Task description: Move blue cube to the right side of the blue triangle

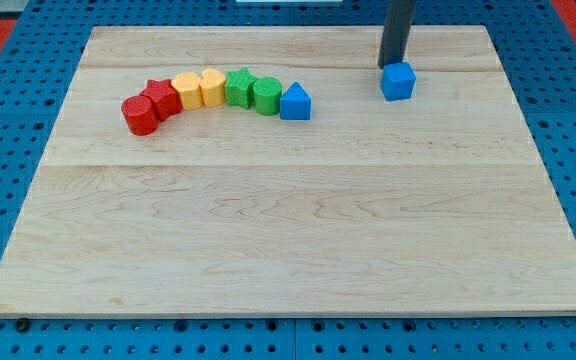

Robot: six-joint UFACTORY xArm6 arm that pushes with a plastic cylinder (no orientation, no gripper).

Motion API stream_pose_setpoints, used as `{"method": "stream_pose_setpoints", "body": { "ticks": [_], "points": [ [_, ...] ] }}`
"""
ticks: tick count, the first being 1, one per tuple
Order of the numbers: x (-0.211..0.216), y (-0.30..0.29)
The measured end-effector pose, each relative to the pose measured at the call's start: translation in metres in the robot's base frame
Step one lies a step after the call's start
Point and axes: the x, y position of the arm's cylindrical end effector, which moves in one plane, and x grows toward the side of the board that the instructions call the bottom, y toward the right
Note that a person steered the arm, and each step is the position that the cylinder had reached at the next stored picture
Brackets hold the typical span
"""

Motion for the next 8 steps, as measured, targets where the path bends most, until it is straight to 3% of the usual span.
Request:
{"method": "stream_pose_setpoints", "body": {
  "ticks": [3,5,6,8],
  "points": [
    [0.088,0.006],
    [0.114,0.082],
    [0.137,0.079],
    [0.126,0.014]
  ]
}}
